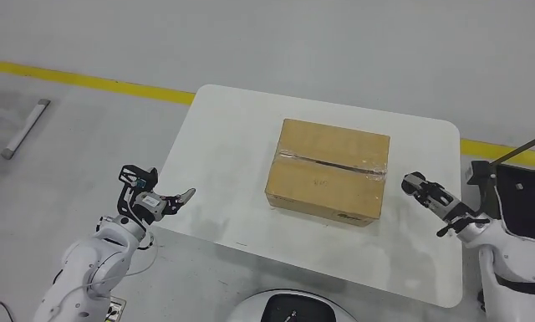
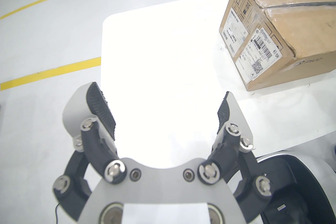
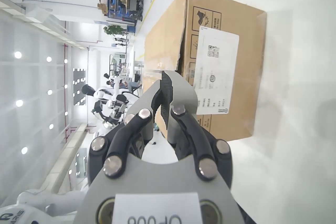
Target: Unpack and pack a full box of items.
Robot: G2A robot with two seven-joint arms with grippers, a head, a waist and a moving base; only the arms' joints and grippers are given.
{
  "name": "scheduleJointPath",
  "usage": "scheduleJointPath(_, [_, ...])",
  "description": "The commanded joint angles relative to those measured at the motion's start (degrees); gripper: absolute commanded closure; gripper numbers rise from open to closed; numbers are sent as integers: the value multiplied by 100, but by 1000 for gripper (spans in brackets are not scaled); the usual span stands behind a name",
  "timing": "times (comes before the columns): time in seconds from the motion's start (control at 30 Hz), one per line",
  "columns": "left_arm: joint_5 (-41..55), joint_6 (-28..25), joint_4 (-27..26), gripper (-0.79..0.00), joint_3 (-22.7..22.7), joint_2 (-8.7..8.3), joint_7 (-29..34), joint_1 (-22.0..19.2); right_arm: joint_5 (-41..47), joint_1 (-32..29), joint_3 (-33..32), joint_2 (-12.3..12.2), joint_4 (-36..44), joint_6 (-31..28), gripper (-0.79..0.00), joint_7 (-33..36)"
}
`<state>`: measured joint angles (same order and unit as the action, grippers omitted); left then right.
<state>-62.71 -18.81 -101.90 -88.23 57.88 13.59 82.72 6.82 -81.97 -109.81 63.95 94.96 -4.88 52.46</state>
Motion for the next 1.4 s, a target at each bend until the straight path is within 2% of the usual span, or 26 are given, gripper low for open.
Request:
scheduleJointPath(0.0, [0, 0, 0, -785, 0, 0, 0, 0, -116, 278, 71, -31, -253, 16, 0, 149])
scheduleJointPath(0.1, [0, 0, 0, -785, 0, 0, 0, 0, -218, 547, 161, -81, -503, -15, 0, 403])
scheduleJointPath(0.13, [0, 0, 0, -785, 0, 0, 0, 0, -253, 611, 190, -96, -565, -45, -22, 465])
scheduleJointPath(0.2, [0, 0, 0, -785, 0, 0, 0, 0, -395, 733, 234, -128, -672, -131, -129, 564])
scheduleJointPath(0.27, [0, 0, 0, -785, 0, 0, 0, 0, -497, 838, 277, -154, -776, -220, -142, 600])
scheduleJointPath(0.33, [0, 0, 0, -785, 0, 0, 0, 0, -763, 919, 338, -184, -831, -324, -197, 582])
scheduleJointPath(0.67, [0, 0, 0, -785, 0, 0, 0, 0, -1397, 1087, 729, -255, -816, -587, -212, 377])
scheduleJointPath(0.97, [0, 0, 0, -785, 0, 0, 0, 0, -1862, 1105, 1004, -314, -484, -571, -231, 320])
scheduleJointPath(1.17, [0, 0, 0, -785, 0, 0, 0, 0, -2023, 1129, 1116, -348, -351, -572, -194, 253])
scheduleJointPath(1.37, [0, 0, 0, -785, 0, 0, 0, 0, -2154, 1144, 1133, -395, -211, -530, -194, 271])
